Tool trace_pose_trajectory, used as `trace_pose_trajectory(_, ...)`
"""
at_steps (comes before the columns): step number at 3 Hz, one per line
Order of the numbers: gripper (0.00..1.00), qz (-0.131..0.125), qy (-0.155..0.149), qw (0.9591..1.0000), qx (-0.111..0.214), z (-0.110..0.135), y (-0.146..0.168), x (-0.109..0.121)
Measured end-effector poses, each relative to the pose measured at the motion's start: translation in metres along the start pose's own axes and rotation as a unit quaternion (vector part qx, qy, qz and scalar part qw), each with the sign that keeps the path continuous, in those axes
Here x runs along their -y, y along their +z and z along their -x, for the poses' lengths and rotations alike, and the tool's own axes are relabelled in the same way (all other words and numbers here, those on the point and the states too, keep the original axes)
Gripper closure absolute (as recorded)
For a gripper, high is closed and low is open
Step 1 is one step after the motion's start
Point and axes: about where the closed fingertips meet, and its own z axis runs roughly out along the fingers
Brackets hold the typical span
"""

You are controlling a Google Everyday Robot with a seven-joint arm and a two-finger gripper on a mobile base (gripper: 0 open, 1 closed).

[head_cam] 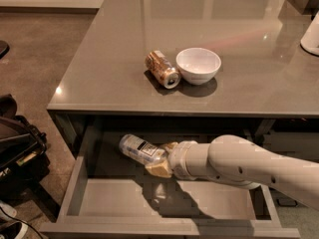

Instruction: Place blue plastic bottle into top drawer

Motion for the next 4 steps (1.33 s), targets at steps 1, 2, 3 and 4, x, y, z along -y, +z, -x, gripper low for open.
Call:
trace_pose_trajectory(1,0.35,0.000,0.000,1.0000,0.000,0.0000,0.0000,0.0000)
trace_pose_trajectory(2,0.12,0.000,0.000,1.0000,0.000,0.0000,0.0000,0.0000)
trace_pose_trajectory(3,0.00,0.000,0.000,1.0000,0.000,0.0000,0.0000,0.0000)
trace_pose_trajectory(4,0.00,0.000,0.000,1.0000,0.000,0.0001,0.0000,0.0000)
